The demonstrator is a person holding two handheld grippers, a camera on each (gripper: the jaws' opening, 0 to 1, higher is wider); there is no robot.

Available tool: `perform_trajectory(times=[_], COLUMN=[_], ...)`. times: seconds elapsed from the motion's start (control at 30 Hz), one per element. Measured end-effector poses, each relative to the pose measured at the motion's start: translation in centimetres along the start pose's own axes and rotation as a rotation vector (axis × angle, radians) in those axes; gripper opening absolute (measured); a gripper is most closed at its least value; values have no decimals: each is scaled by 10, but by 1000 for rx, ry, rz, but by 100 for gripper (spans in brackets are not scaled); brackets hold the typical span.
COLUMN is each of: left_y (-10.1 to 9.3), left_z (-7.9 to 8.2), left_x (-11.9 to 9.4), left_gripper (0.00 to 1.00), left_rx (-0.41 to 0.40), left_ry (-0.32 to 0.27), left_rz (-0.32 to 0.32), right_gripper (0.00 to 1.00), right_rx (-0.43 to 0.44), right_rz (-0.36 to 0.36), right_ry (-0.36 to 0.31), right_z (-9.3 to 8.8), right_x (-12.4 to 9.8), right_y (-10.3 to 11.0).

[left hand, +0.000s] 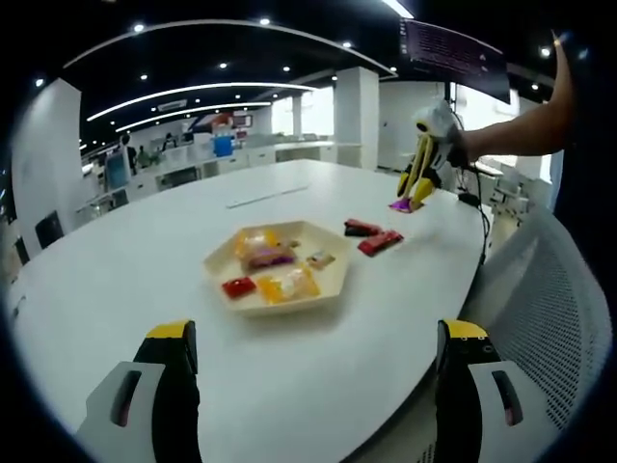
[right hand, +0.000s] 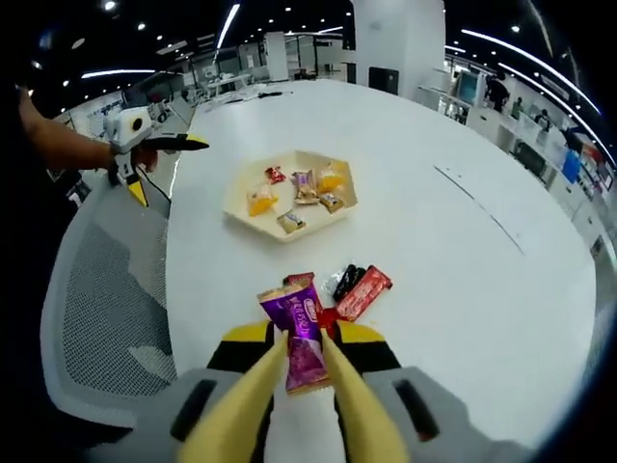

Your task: Place the target food into the container with the food tongs after gripping and lifting it, then release it inside without dropping or visibly crushing the food.

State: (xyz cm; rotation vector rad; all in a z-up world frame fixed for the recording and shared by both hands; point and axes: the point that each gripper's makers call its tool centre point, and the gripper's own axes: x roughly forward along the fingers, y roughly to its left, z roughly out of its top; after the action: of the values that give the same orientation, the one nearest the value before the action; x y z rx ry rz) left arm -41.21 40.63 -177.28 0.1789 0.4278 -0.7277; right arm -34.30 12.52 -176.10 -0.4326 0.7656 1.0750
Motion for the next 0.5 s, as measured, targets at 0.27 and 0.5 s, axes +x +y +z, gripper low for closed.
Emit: perform_trajectory(times=[0.27,0.5], left_y=[1,1], left_z=[1,1], left_x=[0,0], left_gripper=[99,99], left_rx=[-2,-1], left_ry=[-3,-3], left_rz=[3,6], right_gripper=[23,23], right_rx=[-27,-27], right_rz=[-13,-18], right_ry=[2,-5], right_z=[20,27], right_x=[-18,-22], right_y=[-12,-17])
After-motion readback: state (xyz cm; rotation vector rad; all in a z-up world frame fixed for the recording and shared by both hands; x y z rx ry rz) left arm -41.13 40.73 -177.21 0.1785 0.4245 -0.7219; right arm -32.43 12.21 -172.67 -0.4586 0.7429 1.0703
